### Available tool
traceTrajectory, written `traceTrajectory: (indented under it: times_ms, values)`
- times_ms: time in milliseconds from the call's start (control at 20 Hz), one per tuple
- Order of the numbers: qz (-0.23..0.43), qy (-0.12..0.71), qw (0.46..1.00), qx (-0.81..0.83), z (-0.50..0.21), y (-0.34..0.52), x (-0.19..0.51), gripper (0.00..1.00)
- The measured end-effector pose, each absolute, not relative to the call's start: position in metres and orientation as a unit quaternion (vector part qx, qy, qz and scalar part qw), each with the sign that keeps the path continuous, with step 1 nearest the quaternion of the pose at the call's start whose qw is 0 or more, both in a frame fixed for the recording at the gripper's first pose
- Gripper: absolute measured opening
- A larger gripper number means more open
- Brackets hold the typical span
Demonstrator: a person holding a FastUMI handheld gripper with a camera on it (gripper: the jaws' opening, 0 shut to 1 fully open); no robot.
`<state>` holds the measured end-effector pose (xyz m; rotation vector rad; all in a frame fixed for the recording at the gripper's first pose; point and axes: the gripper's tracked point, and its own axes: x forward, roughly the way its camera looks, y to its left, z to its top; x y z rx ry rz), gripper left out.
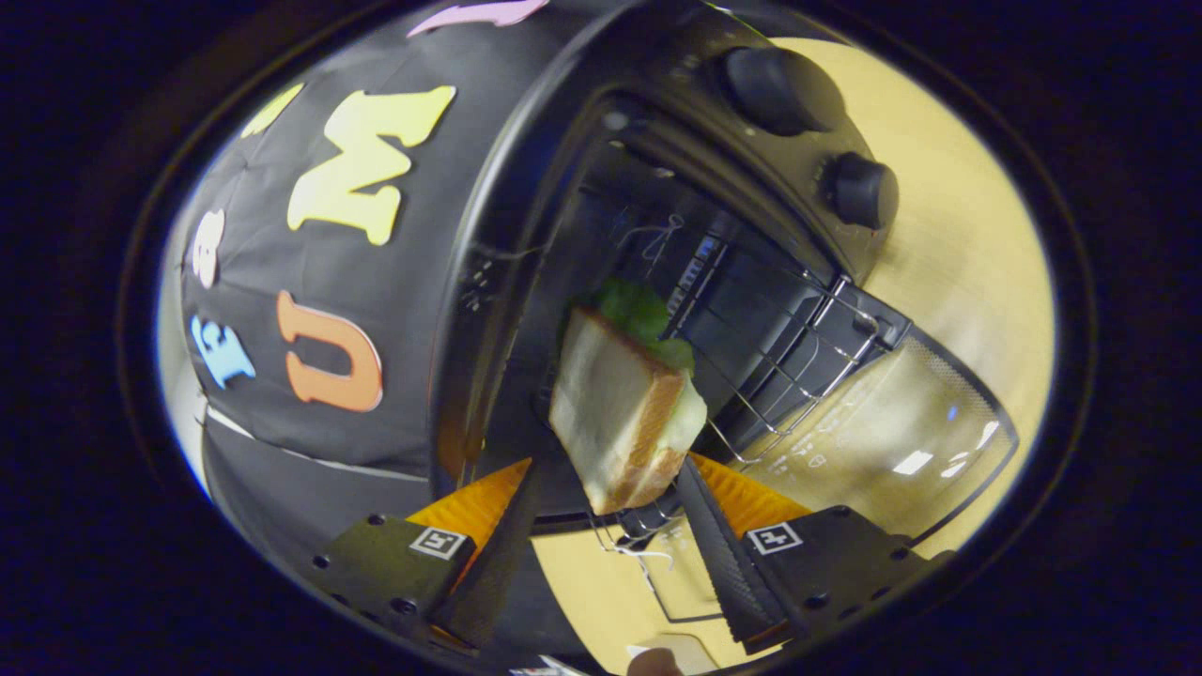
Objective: Open the toaster oven, put the food inside, and close the toaster oven door.
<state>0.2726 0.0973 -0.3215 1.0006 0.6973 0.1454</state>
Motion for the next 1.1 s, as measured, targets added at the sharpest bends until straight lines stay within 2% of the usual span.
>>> traceTrajectory:
  times_ms: [150, 400, 700, 850, 1100]
  values:
    - [0.070, 0.338, 0.835, 0.429, -0.318, 0.100, 0.263, 0.99]
    - [0.085, 0.353, 0.865, 0.346, -0.303, 0.098, 0.218, 0.99]
    - [0.113, 0.310, 0.934, 0.135, -0.268, 0.074, 0.162, 0.99]
    - [0.110, 0.296, 0.946, 0.069, -0.270, 0.068, 0.131, 1.00]
    - [0.086, 0.298, 0.951, 0.003, -0.313, 0.058, 0.098, 1.00]
